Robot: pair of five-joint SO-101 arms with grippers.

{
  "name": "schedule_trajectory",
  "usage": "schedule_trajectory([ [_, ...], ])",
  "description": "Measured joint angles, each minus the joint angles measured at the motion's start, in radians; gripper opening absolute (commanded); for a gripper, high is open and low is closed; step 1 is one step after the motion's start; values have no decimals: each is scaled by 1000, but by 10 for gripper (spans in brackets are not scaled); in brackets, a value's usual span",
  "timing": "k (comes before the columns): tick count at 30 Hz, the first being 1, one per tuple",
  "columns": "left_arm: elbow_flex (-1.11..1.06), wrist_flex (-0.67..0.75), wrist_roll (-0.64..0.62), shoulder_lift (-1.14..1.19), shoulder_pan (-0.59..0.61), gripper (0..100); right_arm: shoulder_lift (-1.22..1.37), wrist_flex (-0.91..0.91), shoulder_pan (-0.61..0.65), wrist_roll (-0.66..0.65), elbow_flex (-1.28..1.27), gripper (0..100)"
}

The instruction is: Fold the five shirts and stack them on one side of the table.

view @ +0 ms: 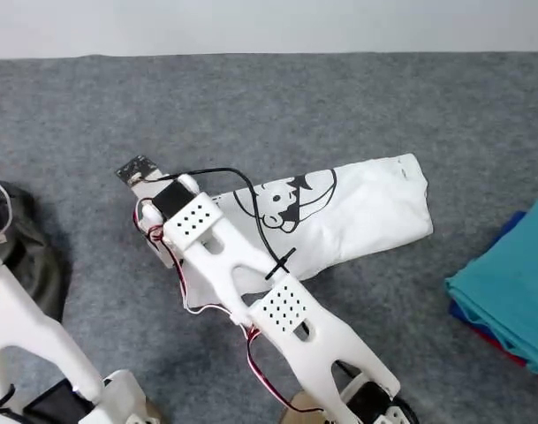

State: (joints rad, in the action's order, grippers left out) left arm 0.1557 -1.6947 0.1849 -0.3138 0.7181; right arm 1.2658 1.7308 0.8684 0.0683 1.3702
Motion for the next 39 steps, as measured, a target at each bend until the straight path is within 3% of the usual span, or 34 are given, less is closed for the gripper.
schedule_trajectory([
  [4, 0, 0, 0, 0, 0, 4, 0, 0, -2, -20, 0, 5],
  [17, 0, 0, 0, 0, 0, 4, -49, 20, -68, -132, -21, 10],
  [39, 0, 0, 0, 0, 0, 4, -658, 21, -471, -376, -657, 10],
])
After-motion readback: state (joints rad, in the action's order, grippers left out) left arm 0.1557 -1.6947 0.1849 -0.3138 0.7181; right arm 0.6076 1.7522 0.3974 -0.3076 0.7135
